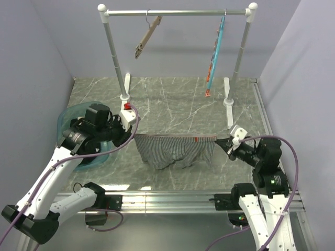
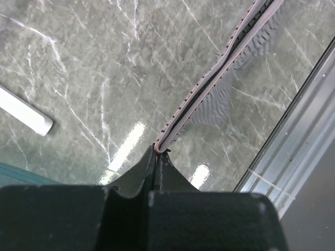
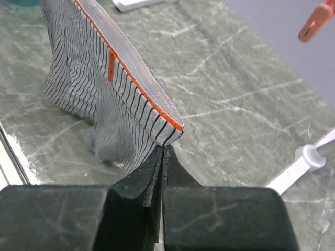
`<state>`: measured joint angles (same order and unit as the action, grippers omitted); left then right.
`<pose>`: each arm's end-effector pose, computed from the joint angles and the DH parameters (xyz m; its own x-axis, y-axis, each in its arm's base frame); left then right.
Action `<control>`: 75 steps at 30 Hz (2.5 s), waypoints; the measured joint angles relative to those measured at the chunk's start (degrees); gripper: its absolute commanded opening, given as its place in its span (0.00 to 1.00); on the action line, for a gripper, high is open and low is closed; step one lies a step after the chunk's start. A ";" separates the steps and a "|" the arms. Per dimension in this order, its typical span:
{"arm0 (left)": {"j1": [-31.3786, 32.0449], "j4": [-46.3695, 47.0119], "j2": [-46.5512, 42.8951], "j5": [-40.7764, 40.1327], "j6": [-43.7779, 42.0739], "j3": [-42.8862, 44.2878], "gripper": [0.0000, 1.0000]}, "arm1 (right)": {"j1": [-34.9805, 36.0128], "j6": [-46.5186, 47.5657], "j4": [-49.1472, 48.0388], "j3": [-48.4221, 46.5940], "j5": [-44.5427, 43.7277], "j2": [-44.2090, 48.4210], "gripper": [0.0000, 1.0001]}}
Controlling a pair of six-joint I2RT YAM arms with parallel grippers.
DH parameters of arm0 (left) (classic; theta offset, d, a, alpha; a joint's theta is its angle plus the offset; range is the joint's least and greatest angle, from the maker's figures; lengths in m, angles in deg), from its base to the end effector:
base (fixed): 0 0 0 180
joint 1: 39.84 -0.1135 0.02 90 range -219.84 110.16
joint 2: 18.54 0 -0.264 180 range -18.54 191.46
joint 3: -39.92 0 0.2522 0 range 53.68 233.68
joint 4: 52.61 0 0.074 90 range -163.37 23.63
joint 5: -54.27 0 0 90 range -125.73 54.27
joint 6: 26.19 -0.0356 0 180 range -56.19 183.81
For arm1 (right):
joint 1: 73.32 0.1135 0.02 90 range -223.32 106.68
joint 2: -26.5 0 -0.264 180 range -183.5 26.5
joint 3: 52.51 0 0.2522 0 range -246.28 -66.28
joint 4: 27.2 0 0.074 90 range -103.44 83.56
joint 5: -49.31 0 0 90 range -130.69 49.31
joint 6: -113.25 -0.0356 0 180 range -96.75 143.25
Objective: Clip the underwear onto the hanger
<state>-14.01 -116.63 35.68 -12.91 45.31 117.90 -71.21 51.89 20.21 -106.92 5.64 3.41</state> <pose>0.1542 -0.0900 0.3603 -0.3397 0.4894 -0.8032 0.8180 0.5751 0.0045 0.0863 0.0289 0.3208 0.1020 -0.3274 -0.9394 -0.7646 0.5783 -0.2846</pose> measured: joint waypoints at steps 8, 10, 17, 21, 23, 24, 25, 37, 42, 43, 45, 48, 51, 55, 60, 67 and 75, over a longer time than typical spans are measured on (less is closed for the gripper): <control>0.85 -0.44 -4.09 -1.01 1.66 0.04 0.00 | 0.00 2.78 1.51 -1.05 -0.37 1.53 0.00; 0.85 -1.31 -7.10 -0.59 2.03 0.04 0.00 | 0.00 3.54 3.58 -1.60 0.52 5.09 0.00; -0.22 -5.97 -12.61 4.37 3.13 2.60 0.00 | 0.00 6.43 10.69 -7.32 3.61 13.79 0.00; -0.33 -7.63 -8.63 6.01 3.48 4.44 0.00 | 0.00 6.75 10.78 -8.20 2.69 11.45 0.00; -0.37 -7.58 -4.33 6.05 4.48 4.72 0.00 | 0.00 6.97 10.03 -7.78 1.20 5.55 0.00; -0.42 -7.37 -1.01 5.77 5.01 4.72 0.00 | 0.00 7.21 9.05 -7.04 0.20 2.05 0.00; -0.48 -6.99 2.34 5.51 5.70 4.79 0.00 | 0.02 7.43 7.82 -6.01 -0.98 -2.67 0.00; -2.73 3.30 46.47 -7.54 13.31 7.04 0.41 | 9.16 5.53 -9.51 0.44 -20.87 -46.29 0.55; -5.35 3.74 47.93 -9.79 15.56 10.19 0.58 | 9.16 5.51 -10.95 -2.16 -29.51 -48.43 0.59; -5.57 4.17 47.06 -10.27 15.69 10.16 0.58 | 9.16 5.70 -10.86 -2.47 -30.53 -47.84 0.58; -5.64 4.52 44.24 -10.14 15.58 9.35 0.56 | 9.16 6.27 -9.94 -2.89 -31.04 -46.53 0.53; -5.18 5.42 37.83 -6.49 13.51 5.03 0.51 | 10.29 8.00 -6.51 -2.97 -30.18 -44.28 0.47; -1.81 5.22 32.76 -3.63 11.19 0.96 0.46 | 14.56 9.86 -2.16 -2.97 -29.55 -44.02 0.45; 6.58 6.36 32.26 -2.67 8.63 -2.38 0.41 | 21.38 10.91 2.14 -2.95 -29.16 -46.03 0.42; 9.05 6.49 37.83 -2.75 7.34 -2.99 0.40 | 26.08 10.82 2.19 -1.79 -30.21 -52.39 0.41; 8.76 5.07 45.64 -5.07 5.88 -2.97 0.40 | 30.84 10.01 2.29 -1.16 -31.93 -58.97 0.40; 8.76 2.16 46.49 -7.37 4.70 -2.84 0.39 | 35.93 12.20 8.98 -4.46 -29.57 -61.90 0.58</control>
<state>-5.25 -114.47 82.17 -20.27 50.01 115.06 -35.28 64.09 29.20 -111.38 -23.94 -58.49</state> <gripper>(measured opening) 0.395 0.530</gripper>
